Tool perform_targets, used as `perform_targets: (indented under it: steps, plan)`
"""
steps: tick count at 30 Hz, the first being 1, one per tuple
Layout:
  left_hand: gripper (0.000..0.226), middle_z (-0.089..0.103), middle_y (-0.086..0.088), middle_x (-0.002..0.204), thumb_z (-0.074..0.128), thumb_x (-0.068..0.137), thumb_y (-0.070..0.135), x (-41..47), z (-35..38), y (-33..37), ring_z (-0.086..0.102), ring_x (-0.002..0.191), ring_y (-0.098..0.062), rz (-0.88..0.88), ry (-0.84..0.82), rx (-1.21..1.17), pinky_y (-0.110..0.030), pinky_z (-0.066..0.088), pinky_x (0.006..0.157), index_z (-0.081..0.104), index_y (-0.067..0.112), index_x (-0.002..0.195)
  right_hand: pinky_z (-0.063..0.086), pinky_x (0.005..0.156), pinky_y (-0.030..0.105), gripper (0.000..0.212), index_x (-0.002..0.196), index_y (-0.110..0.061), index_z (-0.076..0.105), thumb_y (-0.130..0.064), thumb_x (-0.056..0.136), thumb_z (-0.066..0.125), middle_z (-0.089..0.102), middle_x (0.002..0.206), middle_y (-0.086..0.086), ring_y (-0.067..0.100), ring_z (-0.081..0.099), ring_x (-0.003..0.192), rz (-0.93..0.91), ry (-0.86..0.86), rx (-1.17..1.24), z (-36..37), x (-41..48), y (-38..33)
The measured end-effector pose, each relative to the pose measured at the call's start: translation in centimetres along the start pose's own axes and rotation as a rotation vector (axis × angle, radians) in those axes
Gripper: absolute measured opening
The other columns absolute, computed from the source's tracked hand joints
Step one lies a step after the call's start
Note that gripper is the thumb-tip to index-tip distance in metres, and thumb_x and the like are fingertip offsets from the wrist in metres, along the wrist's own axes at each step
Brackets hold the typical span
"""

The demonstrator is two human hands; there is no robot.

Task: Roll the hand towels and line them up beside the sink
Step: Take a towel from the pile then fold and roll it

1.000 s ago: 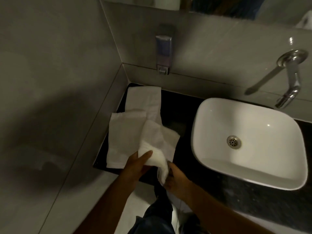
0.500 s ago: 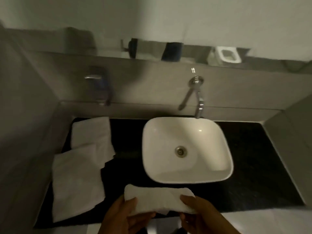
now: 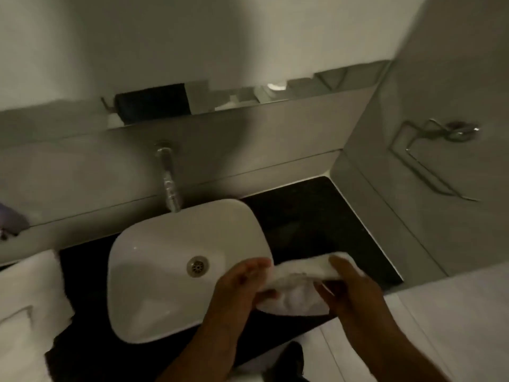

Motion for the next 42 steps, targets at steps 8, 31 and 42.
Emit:
perform_targets:
  steps: [8,31,42]
  plan:
    - [0.023,0.074,0.008,0.109,0.062,0.097,0.013,7.3,13.6,1.8,0.070,0.099,-0.007,0.178,-0.045,0.187,-0.019,0.055,0.079,0.076,0.028,0.106,0.056,0.091,0.041,0.024,0.117,-0.010,0.066,-0.014,0.093,0.065,0.073,0.113,0.010,0.026,0.070,0.105,-0.117,-0.213,0.075,-7.4,12.5,-9.5]
    - [0.050,0.048,0.009,0.129,0.067,0.083,0.048,14.1,11.9,-25.9,0.049,0.117,-0.018,0.206,-0.145,1.577,-0.031,0.046,0.091,0.049,0.044,0.130,0.039,0.044,0.026,0.044,0.115,-0.013,0.036,-0.006,0.086,0.068,0.054,0.066,0.016,0.019,0.044,0.047,0.309,0.205,-0.292,-20.4,28.3,10.0]
    - [0.037,0.067,0.007,0.124,0.058,0.095,0.025,17.2,11.5,-24.7,0.064,0.108,-0.013,0.233,-0.184,1.173,-0.028,0.052,0.095,0.061,0.037,0.130,0.044,0.044,0.026,0.014,0.084,-0.005,0.054,-0.006,0.087,0.068,0.054,0.059,0.015,0.020,0.047,0.043,0.216,0.321,-0.207,-20.7,29.4,10.7]
Point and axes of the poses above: each hand's wrist, its own x-axis towards the middle knuckle, its own z-axis out of the palm, y = z × x, the point moved 2 cm from there along x, towards the middle knuckle
